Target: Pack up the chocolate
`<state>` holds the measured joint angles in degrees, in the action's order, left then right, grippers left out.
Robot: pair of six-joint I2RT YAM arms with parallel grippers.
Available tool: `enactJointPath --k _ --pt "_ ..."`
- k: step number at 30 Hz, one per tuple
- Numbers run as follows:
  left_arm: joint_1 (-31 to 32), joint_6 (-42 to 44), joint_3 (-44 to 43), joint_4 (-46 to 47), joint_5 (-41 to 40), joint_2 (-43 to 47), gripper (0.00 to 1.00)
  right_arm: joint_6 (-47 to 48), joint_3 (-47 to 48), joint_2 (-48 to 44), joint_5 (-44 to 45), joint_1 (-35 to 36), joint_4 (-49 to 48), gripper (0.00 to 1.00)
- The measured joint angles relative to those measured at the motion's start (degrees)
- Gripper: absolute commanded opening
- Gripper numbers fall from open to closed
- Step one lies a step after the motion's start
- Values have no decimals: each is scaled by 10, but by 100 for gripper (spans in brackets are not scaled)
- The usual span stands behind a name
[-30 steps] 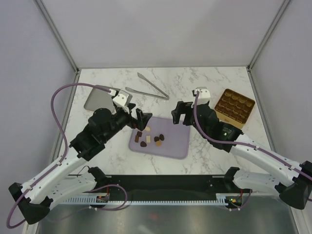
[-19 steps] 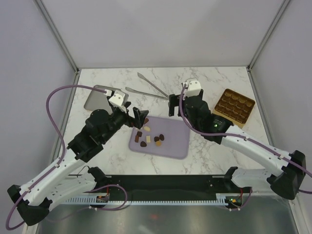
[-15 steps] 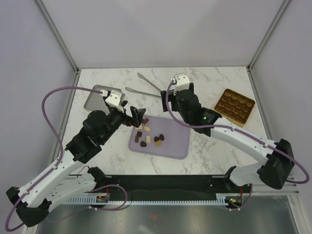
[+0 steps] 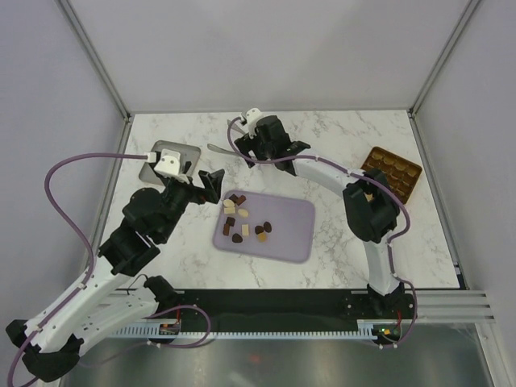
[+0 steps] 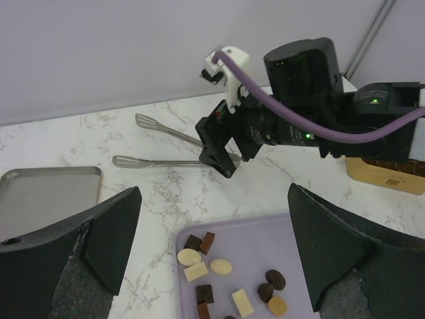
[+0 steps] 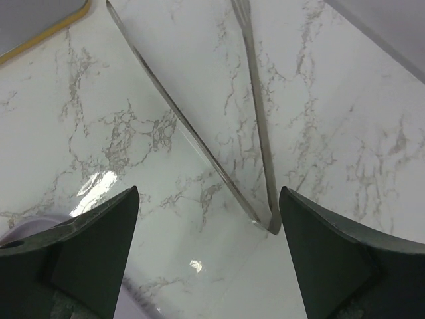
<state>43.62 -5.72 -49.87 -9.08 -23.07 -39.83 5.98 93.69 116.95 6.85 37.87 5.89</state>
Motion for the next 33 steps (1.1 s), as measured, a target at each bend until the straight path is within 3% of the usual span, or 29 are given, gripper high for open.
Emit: enactJointPath --k 7,26,31,33 --pt "-27 0 0 2 12 6 100 46 114 110 -62 -14 57 96" --pt "-93 -20 0 3 78 9 100 118 231 242 -103 -63 97 97" --pt "-108 -26 0 3 89 2 99 116 245 260 -118 -66 98 91" --pt "-112 -29 0 3 95 -2 99 111 246 261 -122 -68 98 83"
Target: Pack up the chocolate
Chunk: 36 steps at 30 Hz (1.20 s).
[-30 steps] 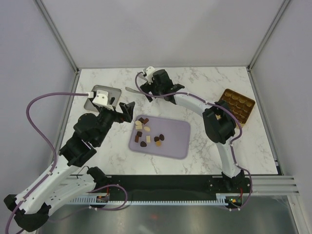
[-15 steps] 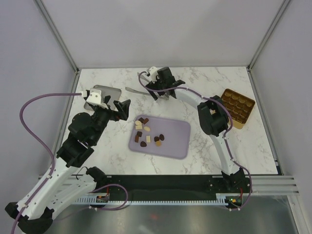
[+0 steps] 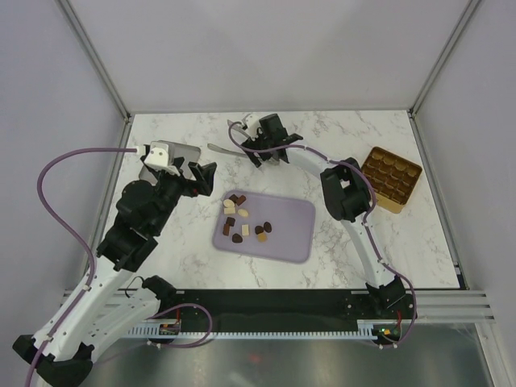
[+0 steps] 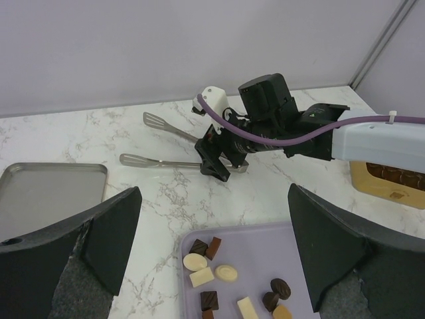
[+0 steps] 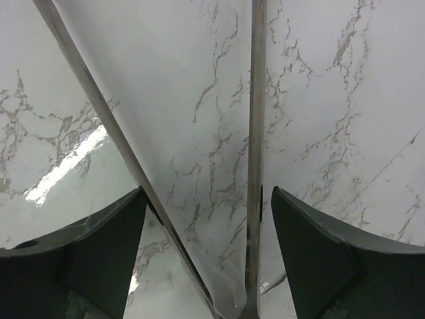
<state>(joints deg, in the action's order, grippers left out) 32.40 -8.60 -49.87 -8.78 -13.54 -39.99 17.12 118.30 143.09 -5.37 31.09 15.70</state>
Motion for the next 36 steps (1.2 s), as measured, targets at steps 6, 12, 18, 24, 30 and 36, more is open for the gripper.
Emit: enactJointPath --k 6,12,18,24,30,36 --pt "-3 -4 0 0 7 -10 99 -34 -43 -17 11 -2 -34 67" --pt "-6 -8 0 1 9 -10 99 -83 -171 -103 68 -12 -44 61" --pt "-6 -10 0 2 19 -9 99 -128 -293 -198 125 -32 -22 63" --pt "-6 -11 0 3 23 -8 99 -146 -327 -229 129 -40 -12 91" --pt "-6 -15 0 3 32 -8 99 -147 -322 -227 101 -49 -8 98" --pt "-5 -16 0 4 32 -8 99 -135 -269 -184 88 -58 -7 96"
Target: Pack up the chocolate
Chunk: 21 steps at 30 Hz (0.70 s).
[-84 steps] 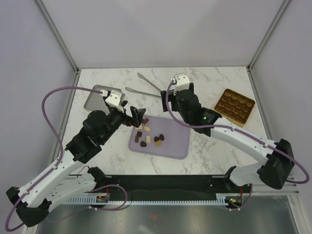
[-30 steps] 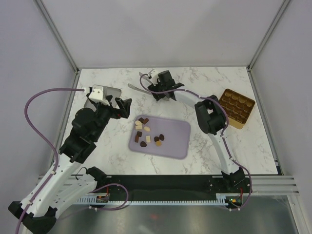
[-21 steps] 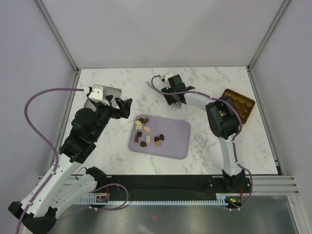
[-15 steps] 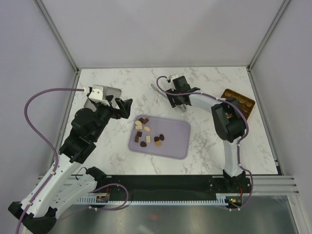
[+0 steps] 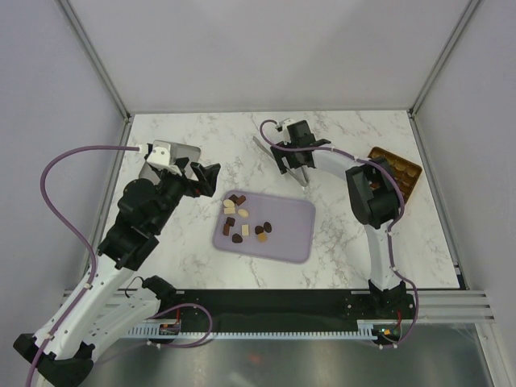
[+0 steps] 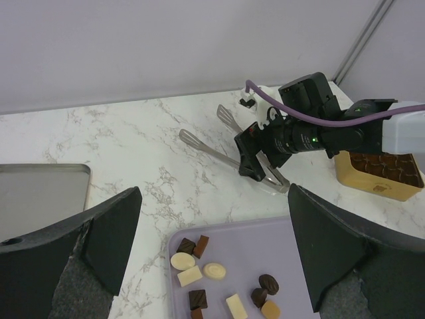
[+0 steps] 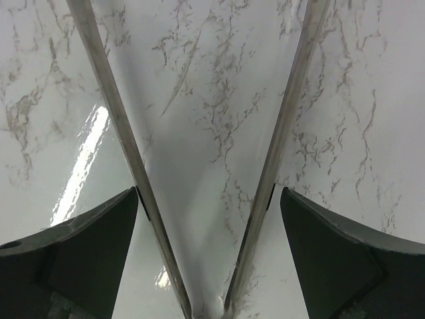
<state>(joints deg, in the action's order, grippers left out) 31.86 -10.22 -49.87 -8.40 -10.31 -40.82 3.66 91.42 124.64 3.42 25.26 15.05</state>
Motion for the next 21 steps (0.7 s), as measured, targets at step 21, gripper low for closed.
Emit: enactJointPath --k 21 --pt "0 0 0 0 -2 -1 99 6 68 45 -14 -5 37 75"
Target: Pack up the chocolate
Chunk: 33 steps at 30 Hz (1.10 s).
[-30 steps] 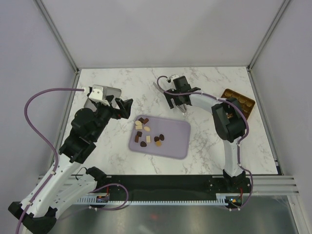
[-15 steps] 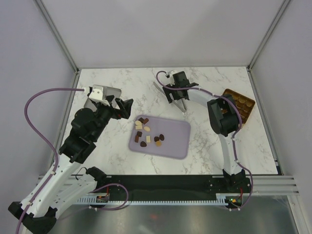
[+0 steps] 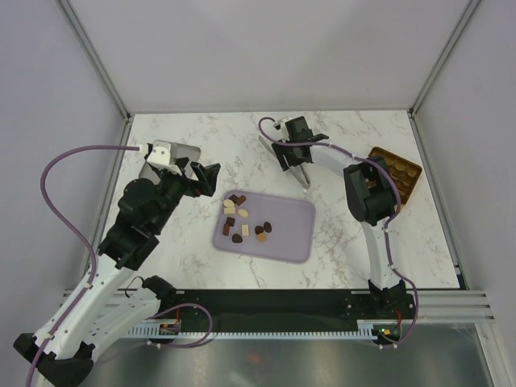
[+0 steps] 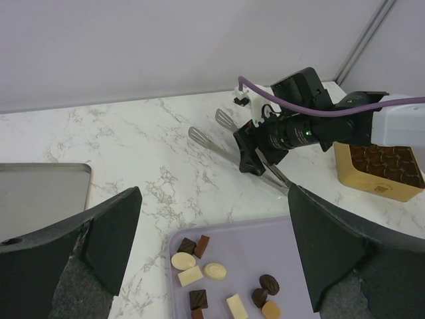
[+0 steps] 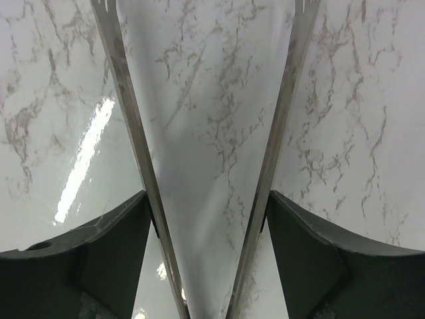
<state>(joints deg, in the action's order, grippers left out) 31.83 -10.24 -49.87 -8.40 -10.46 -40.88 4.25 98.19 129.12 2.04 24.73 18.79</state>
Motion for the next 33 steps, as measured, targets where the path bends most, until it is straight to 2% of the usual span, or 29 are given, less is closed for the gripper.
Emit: enactJointPath --k 5,12,22,27,33 --pt "0 0 0 0 -1 -7 99 -15 16 -20 8 0 75 70" --pt "0 0 0 0 0 -10 99 -63 15 -123 1 0 152 63" --pt "0 0 0 0 2 -17 99 -129 -86 -290 -23 10 202 57" --pt "0 0 0 0 1 -18 100 -152 -155 -364 -27 57 232 56" --pt "0 -3 0 -1 1 -34 100 -170 -219 -461 -27 161 256 54"
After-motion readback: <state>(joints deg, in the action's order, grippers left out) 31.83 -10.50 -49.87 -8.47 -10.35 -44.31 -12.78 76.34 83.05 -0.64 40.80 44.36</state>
